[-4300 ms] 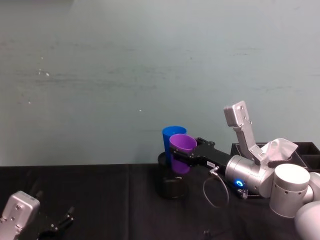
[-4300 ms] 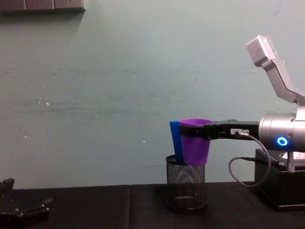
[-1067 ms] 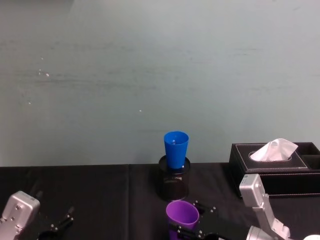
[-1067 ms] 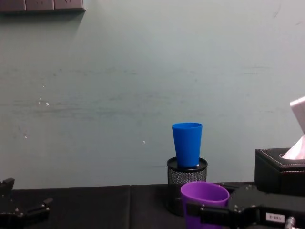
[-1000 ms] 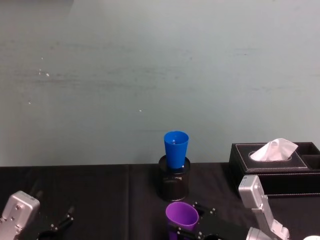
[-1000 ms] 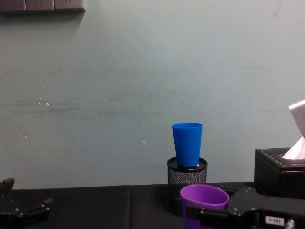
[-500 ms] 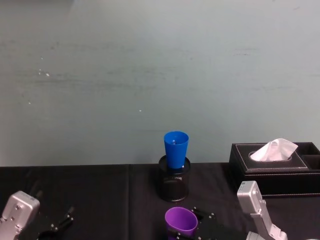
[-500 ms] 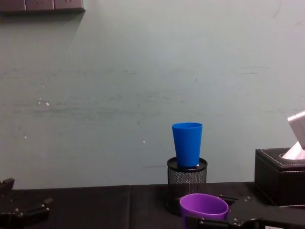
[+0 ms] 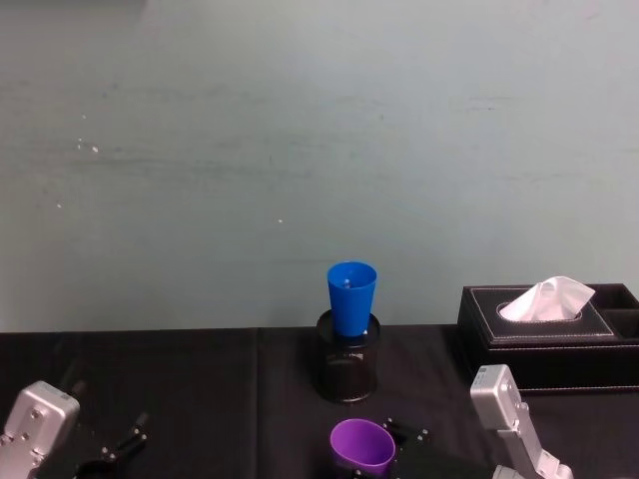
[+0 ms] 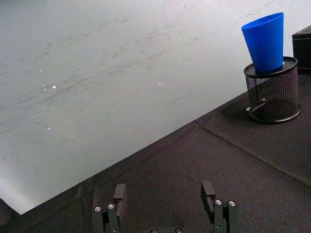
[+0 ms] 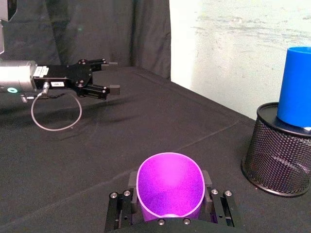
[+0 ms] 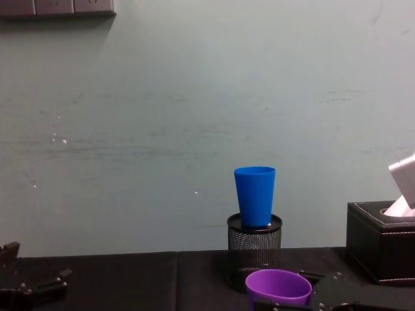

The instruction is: Pick up one cup with a gripper and tap it against the other cup.

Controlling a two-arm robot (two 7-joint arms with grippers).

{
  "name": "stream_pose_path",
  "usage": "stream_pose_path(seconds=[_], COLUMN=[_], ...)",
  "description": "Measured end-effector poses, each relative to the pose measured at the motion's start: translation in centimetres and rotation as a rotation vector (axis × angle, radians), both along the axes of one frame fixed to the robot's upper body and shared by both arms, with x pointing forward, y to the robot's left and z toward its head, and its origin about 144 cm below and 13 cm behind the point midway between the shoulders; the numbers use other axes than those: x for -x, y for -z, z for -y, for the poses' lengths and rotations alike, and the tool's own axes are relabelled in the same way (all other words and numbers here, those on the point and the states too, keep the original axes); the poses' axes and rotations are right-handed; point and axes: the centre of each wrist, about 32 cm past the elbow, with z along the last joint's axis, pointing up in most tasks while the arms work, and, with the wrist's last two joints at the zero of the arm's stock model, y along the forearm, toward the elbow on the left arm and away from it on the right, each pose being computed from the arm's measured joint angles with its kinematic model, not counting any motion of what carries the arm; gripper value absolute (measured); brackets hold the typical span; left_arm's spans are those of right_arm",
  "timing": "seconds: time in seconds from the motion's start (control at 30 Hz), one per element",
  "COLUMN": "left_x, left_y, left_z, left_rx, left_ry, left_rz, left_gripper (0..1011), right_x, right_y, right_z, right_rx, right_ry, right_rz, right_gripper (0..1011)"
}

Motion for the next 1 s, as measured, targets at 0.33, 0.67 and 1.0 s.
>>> stream_pose_path(seconds=[0.33, 0.67, 1.0], left_x=[0.00, 0.00, 0.00], left_y=[0.00, 0.00, 0.00], left_z=[0.00, 0.00, 0.00], left_rx=[0.000, 0.000, 0.000], left_ry=[0.000, 0.000, 0.000], left_rz=[0.000, 0.000, 0.000], left_gripper=[1000, 1000, 1000], right_x=[-0.04, -0.02, 0.03], right_y=[0.19, 0.27, 0.33], right_z=[-0.04, -0.12, -0.06], right_rx=[0.020, 0.025, 0.020], right_ry=[-0.002, 0.008, 0.020], right_rz=[-0.018, -0.022, -0.022], right_gripper=[733, 733, 732])
